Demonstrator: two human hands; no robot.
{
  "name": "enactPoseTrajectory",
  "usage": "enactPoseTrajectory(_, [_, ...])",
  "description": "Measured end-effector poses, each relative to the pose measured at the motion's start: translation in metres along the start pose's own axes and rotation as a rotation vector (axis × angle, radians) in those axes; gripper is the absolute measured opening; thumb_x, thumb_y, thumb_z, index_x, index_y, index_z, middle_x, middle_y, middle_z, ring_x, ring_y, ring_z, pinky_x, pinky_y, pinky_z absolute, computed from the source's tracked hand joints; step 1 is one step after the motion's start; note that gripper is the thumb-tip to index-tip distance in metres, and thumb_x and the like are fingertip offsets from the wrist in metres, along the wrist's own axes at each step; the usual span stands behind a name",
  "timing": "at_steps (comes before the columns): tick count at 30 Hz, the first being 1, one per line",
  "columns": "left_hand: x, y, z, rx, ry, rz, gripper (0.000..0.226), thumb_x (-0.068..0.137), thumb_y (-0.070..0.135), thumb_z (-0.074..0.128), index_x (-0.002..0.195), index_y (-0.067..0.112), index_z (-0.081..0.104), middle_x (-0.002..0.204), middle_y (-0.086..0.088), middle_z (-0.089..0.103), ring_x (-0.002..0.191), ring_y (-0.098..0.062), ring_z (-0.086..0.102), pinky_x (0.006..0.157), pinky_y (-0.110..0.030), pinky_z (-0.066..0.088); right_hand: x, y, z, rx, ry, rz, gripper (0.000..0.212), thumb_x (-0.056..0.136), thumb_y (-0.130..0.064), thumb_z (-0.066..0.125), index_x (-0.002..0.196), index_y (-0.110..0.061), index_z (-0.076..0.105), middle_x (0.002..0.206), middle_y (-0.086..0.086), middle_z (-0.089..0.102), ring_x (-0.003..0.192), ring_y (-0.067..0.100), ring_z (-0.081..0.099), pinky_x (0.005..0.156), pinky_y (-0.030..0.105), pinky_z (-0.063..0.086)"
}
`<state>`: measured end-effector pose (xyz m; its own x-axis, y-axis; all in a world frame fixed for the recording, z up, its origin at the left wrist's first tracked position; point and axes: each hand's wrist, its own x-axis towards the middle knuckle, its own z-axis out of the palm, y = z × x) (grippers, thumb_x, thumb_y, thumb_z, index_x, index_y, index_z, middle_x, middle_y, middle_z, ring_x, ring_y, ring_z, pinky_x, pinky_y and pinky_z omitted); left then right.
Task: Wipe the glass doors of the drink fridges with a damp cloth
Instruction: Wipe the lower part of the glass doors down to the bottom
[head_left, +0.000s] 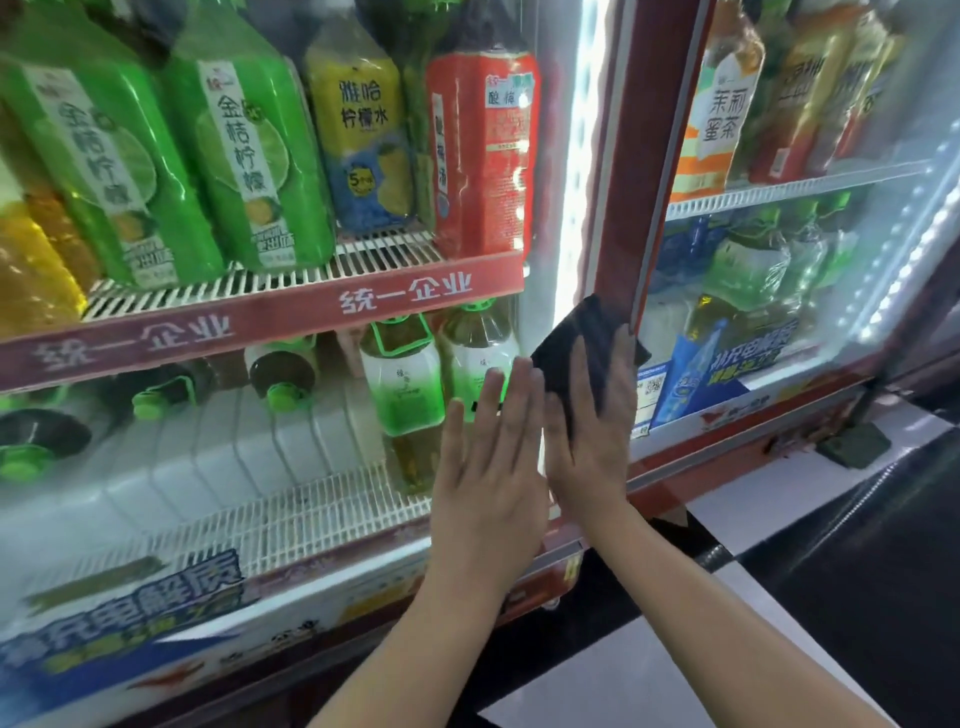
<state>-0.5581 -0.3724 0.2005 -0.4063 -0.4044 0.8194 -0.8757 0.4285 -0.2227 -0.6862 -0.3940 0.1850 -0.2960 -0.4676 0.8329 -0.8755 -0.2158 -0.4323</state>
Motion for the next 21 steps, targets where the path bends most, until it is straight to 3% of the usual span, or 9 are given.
enactPoseTrajectory(3, [-0.023,-0.007,-0.005,-0.045,-0.045,-0.214,0.095,0.079,0.026,0.068,0.158,0.02,0.017,0.166,-0.011,-0.002,0.151,-0.039,-0.004,0.121,-0.058,-0.001,0.013,0.0,0.005,-0.069,0.086,-0.136,0.05,0.105,-0.036,0.037,0.151,-0.019,0.025,0.158,0.022,0.015,0.15,0.04,0.014,0.117,0.06,0.022])
enactPoseTrajectory(6, [-0.04,-0.018,-0.004,-0.029,-0.094,-0.398,0.1,0.079,0.034,0.068,0.159,0.018,0.01,0.164,-0.013,-0.013,0.15,-0.041,-0.009,0.119,-0.063,0.0,0.024,0.004,0.009,-0.091,0.135,-0.217,0.051,0.103,-0.03,0.042,0.149,-0.015,0.028,0.154,0.027,0.017,0.146,0.05,0.02,0.114,0.064,0.026])
enactPoseTrajectory(10, [-0.056,-0.028,-0.003,-0.077,-0.113,-0.626,0.1,0.085,0.041,0.059,0.158,0.011,-0.002,0.162,-0.025,-0.006,0.148,-0.049,-0.003,0.117,-0.067,0.003,0.039,-0.012,0.013,-0.019,0.177,-0.186,0.05,0.102,-0.027,0.037,0.147,-0.006,0.032,0.152,0.039,0.013,0.144,0.057,0.016,0.117,0.065,0.019])
enactPoseTrajectory(12, [-0.06,-0.033,-0.004,-0.118,-0.12,-0.731,0.099,0.086,0.041,0.056,0.157,0.008,-0.005,0.158,-0.033,-0.002,0.145,-0.053,0.0,0.116,-0.068,0.002,0.042,-0.028,0.019,-0.013,0.218,-0.117,0.054,0.105,-0.034,0.031,0.151,-0.006,0.026,0.151,0.045,0.015,0.144,0.057,0.013,0.122,0.057,0.011])
enactPoseTrajectory(14, [-0.062,-0.036,-0.003,-0.152,-0.136,-0.784,0.097,0.087,0.04,0.054,0.156,0.006,-0.005,0.157,-0.035,-0.003,0.145,-0.054,-0.003,0.116,-0.067,0.0,0.035,-0.04,0.029,-0.019,0.233,-0.11,0.058,0.105,-0.039,0.026,0.158,-0.019,0.015,0.157,0.036,0.01,0.148,0.048,0.008,0.122,0.051,0.007])
enactPoseTrajectory(16, [-0.064,-0.037,0.0,-0.177,-0.162,-0.784,0.095,0.088,0.041,0.051,0.157,0.006,-0.005,0.158,-0.035,-0.006,0.146,-0.052,-0.006,0.117,-0.067,0.0,0.019,-0.045,0.04,-0.029,0.224,-0.186,0.059,0.105,-0.04,0.027,0.159,-0.029,0.007,0.165,0.015,-0.001,0.15,0.041,0.004,0.122,0.053,0.008])
enactPoseTrajectory(18, [-0.065,-0.038,0.004,-0.193,-0.176,-0.759,0.093,0.09,0.041,0.049,0.157,0.006,-0.006,0.158,-0.034,-0.007,0.147,-0.052,-0.007,0.117,-0.067,0.002,-0.002,-0.045,0.05,-0.029,0.191,-0.258,0.059,0.104,-0.041,0.03,0.158,-0.034,0.01,0.166,0.003,-0.009,0.152,0.037,0.002,0.121,0.055,0.01])
enactPoseTrajectory(21, [-0.065,-0.04,0.006,-0.212,-0.148,-0.747,0.091,0.091,0.037,0.053,0.156,0.003,-0.001,0.158,-0.035,-0.005,0.146,-0.053,-0.005,0.115,-0.069,0.009,-0.035,-0.039,0.061,-0.053,0.081,-0.37,0.056,0.102,-0.043,0.038,0.155,-0.04,0.021,0.167,0.004,-0.006,0.154,0.031,0.002,0.121,0.053,0.012])
